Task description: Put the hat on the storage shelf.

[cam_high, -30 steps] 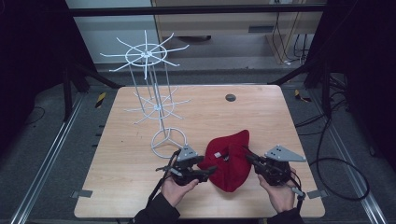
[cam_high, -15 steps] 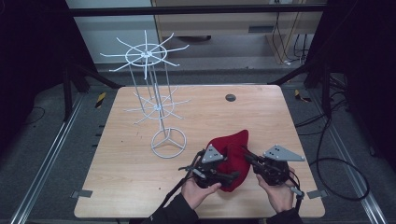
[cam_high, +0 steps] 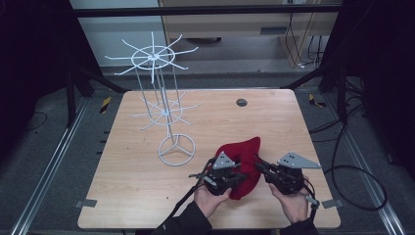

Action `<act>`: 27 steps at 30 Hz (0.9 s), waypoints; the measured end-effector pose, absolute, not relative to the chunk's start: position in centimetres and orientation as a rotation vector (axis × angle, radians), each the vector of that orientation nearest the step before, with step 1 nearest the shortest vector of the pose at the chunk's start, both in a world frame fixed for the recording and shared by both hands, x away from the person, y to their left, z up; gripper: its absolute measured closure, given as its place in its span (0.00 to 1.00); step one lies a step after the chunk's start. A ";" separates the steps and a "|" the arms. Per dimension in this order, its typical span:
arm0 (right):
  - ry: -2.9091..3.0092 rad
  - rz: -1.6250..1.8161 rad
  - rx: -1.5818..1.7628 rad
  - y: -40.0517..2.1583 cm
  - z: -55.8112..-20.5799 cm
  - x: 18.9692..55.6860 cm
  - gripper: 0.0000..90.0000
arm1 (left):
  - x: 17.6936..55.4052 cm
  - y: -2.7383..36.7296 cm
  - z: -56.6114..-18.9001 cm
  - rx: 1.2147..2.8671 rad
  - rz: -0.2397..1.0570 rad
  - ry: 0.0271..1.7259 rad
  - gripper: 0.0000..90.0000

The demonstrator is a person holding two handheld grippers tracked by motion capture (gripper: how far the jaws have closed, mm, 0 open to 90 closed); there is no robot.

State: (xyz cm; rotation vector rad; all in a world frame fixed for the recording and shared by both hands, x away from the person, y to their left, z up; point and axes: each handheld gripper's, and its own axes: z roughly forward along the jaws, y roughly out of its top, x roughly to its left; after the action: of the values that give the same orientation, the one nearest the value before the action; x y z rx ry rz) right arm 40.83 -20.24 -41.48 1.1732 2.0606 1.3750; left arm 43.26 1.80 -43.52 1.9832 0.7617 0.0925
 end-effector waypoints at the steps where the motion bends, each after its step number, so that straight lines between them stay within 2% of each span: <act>1: 2.056 1.391 1.174 -20.4 -41.4 40.8 0.83 | 43.2 1.9 -43.3 1.978 0.104 0.754 0.98; 8: 1.947 1.473 1.151 -21.8 -40.3 39.8 0.65 | 43.2 3.3 -41.4 1.913 0.166 0.743 0.98; 18: 1.969 1.425 1.173 -22.2 -42.1 40.0 0.56 | 43.5 4.4 -39.0 1.873 0.225 0.720 0.98; 27: 2.024 1.399 1.152 -21.0 -43.7 40.4 0.54 | 43.8 4.5 -37.2 1.828 0.254 0.719 0.98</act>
State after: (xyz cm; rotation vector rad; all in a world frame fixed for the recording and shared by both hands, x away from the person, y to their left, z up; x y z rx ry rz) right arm 40.37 -21.00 -43.73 1.1520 2.0242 1.3988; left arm 43.80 4.50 -37.19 1.8276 0.7188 0.2538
